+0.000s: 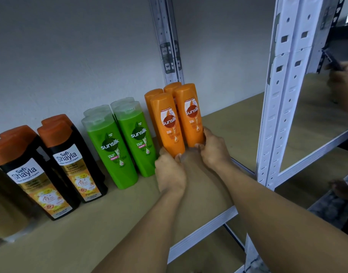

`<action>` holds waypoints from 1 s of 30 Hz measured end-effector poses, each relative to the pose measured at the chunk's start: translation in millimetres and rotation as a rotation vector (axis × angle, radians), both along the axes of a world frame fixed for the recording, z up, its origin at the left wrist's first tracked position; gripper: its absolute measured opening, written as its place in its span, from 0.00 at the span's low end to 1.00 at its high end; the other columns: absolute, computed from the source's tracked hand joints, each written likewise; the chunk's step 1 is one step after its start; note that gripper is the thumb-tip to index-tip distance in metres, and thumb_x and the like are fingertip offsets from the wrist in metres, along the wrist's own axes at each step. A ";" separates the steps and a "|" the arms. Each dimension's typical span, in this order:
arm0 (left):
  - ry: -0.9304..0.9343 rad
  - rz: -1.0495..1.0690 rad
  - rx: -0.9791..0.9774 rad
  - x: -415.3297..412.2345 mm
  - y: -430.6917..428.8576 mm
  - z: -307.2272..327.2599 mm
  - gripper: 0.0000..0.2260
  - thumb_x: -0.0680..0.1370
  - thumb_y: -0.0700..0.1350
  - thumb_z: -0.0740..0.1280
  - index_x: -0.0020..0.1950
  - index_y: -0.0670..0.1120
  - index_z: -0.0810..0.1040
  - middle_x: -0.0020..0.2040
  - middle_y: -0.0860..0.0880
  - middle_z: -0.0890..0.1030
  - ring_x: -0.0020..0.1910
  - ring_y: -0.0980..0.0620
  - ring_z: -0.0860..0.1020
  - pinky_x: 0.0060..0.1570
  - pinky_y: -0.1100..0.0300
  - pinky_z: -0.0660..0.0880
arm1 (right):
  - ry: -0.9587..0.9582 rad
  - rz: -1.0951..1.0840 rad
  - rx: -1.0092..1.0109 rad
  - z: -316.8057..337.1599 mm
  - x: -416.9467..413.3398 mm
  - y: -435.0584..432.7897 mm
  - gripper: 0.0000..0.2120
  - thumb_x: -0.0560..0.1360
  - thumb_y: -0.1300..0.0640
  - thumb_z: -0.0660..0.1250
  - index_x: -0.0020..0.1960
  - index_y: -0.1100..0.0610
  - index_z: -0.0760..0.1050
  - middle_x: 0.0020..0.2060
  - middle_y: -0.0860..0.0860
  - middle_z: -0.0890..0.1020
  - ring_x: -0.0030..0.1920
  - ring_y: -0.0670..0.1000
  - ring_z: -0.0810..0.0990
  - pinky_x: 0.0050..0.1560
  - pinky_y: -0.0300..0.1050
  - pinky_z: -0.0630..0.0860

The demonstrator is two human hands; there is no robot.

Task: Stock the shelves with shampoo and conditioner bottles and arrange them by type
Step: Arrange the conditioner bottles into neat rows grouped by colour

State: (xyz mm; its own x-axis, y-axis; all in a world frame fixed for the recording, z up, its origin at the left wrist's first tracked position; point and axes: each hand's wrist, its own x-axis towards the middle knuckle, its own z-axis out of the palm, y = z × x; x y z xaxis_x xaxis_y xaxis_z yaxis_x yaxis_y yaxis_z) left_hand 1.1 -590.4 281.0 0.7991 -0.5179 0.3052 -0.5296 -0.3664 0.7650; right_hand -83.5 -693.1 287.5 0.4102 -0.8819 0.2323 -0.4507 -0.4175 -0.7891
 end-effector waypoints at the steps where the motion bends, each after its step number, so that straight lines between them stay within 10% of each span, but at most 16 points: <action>1: 0.000 -0.003 -0.004 0.2 -0.5 -0.1 0.14 0.80 0.47 0.69 0.63 0.42 0.74 0.58 0.40 0.82 0.57 0.38 0.81 0.52 0.47 0.78 | 0.007 -0.001 -0.007 -0.2 1.0 -0.4 0.26 0.80 0.49 0.67 0.76 0.50 0.65 0.68 0.53 0.77 0.68 0.59 0.76 0.68 0.59 0.71; 30: 0.020 -0.031 -0.056 10.9 -4.8 -8.2 0.15 0.80 0.43 0.69 0.65 0.41 0.74 0.60 0.39 0.81 0.59 0.39 0.79 0.53 0.50 0.75 | 0.100 0.000 -0.026 -8.5 10.2 -5.0 0.29 0.82 0.46 0.64 0.79 0.49 0.58 0.69 0.54 0.75 0.69 0.61 0.75 0.68 0.62 0.72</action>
State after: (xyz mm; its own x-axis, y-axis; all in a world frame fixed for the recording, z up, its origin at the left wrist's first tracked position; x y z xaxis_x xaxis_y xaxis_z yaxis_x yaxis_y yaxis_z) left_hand 12.0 -595.2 272.8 0.7890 -0.5252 0.3187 -0.5246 -0.3060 0.7945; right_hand -73.2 -698.1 279.0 0.4322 -0.8763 0.2129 -0.5270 -0.4370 -0.7289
